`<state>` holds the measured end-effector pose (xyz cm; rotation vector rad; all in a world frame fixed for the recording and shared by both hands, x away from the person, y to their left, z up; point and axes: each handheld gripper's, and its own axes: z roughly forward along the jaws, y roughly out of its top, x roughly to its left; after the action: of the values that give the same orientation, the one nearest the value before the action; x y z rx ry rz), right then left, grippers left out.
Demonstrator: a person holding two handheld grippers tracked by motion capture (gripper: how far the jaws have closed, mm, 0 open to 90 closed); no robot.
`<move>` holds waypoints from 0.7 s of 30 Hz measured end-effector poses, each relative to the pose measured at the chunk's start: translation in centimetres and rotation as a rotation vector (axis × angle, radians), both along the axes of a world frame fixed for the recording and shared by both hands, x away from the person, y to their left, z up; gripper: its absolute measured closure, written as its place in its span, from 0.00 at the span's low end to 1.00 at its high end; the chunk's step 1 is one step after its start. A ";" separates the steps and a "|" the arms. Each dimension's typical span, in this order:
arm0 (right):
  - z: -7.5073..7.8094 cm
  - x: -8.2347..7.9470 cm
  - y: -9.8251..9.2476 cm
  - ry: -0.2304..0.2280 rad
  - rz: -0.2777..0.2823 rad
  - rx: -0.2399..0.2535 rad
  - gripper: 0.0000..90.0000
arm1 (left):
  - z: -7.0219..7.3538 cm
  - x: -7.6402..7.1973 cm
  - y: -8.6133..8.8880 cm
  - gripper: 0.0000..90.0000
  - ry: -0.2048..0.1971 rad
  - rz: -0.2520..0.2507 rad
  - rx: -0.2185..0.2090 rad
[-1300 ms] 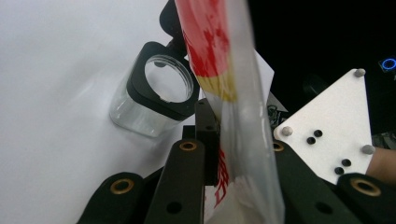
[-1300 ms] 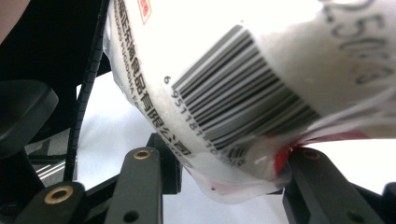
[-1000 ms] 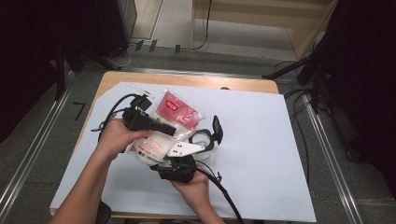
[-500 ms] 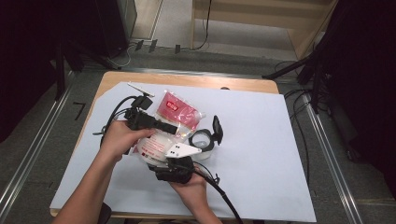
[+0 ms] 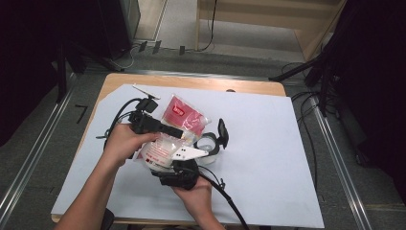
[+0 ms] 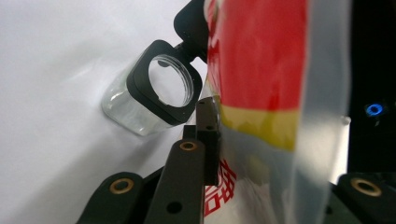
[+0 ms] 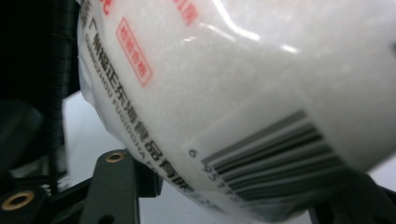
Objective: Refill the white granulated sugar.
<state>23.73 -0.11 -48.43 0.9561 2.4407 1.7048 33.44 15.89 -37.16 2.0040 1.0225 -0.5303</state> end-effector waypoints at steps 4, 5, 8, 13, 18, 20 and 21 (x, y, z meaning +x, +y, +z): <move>0.2 -0.1 -0.3 0.022 0.028 0.037 0.64 | 0.4 -0.3 -0.2 0.88 -0.057 -0.062 0.054; 0.3 -0.1 -0.3 0.025 0.039 0.043 0.64 | 0.4 -0.4 -0.2 0.88 -0.070 -0.072 0.056; 0.4 -0.2 -0.3 0.041 0.051 0.068 0.65 | 0.3 -0.5 -0.4 0.83 -0.098 -0.118 0.064; 0.5 0.0 -0.6 0.095 0.076 0.142 0.65 | 0.6 -0.9 -1.0 0.75 -0.157 -0.151 0.104; 0.6 -0.2 -0.6 0.106 0.096 0.157 0.66 | 0.6 -0.9 -1.1 0.83 -0.099 -0.123 0.141; 0.7 -0.4 -0.3 0.092 0.098 0.128 0.66 | 0.5 -0.9 -1.2 0.87 -0.094 -0.112 0.146; 0.7 -0.4 -0.2 0.084 0.100 0.115 0.66 | 0.5 -0.8 -1.2 0.88 -0.088 -0.108 0.143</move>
<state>23.35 -0.34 -47.72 0.9505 2.5061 1.8939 32.66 14.72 -36.70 2.1992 0.9244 -0.4317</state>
